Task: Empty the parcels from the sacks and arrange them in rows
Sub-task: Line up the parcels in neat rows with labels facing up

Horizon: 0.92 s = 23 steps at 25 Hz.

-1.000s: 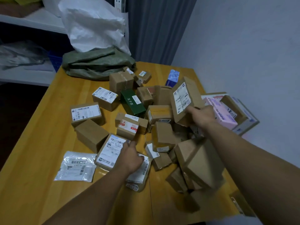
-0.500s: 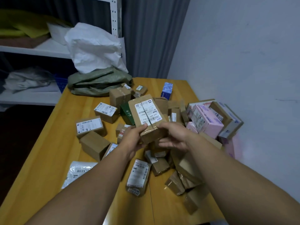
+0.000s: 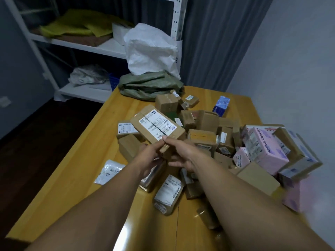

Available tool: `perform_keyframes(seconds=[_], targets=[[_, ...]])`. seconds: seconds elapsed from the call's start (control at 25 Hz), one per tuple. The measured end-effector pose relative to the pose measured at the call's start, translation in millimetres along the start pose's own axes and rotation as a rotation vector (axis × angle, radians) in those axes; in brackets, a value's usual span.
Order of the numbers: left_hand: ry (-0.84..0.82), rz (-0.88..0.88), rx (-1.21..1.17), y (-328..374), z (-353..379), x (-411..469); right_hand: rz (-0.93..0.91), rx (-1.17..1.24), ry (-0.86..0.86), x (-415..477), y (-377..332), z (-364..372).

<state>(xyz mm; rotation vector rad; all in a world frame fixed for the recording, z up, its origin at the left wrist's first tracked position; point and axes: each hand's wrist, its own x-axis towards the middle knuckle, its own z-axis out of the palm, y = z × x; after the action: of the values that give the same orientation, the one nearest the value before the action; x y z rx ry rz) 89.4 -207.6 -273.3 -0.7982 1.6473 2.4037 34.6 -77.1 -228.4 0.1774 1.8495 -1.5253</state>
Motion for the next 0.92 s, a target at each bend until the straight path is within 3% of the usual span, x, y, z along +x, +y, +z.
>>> perform_keyframes(seconds=[0.12, 0.2, 0.28, 0.32, 0.48, 0.6, 0.92], targets=[[0.102, -0.027, 0.009, 5.0, -29.8, -8.5, -0.014, -0.044, -0.008, 5.1, -3.0, 21.3], [0.405, 0.005, -0.046, 15.0, -58.6, -8.5, -0.014, -0.086, -0.009, 10.2, -7.8, 32.5], [0.745, -0.017, 0.06, 25.1, -96.9, -8.6, -0.025, -0.135, -0.009, 15.7, -11.7, 44.6], [0.798, -0.036, 0.146, 28.7, -120.7, -11.7, -0.019, -0.17, -0.003, 19.0, -13.1, 57.1], [0.645, -0.053, 0.291, 34.2, -199.5, -18.0, 0.032, -0.297, -0.011, 36.2, -11.5, 121.5], [0.461, -0.192, 0.265, 38.1, -255.2, -40.7, 0.03, -0.32, 0.012, 57.7, 3.4, 186.8], [0.489, -0.466, 0.292, -16.8, -418.3, -83.1, 0.084, -0.386, 0.006, 75.7, 87.8, 374.5]])
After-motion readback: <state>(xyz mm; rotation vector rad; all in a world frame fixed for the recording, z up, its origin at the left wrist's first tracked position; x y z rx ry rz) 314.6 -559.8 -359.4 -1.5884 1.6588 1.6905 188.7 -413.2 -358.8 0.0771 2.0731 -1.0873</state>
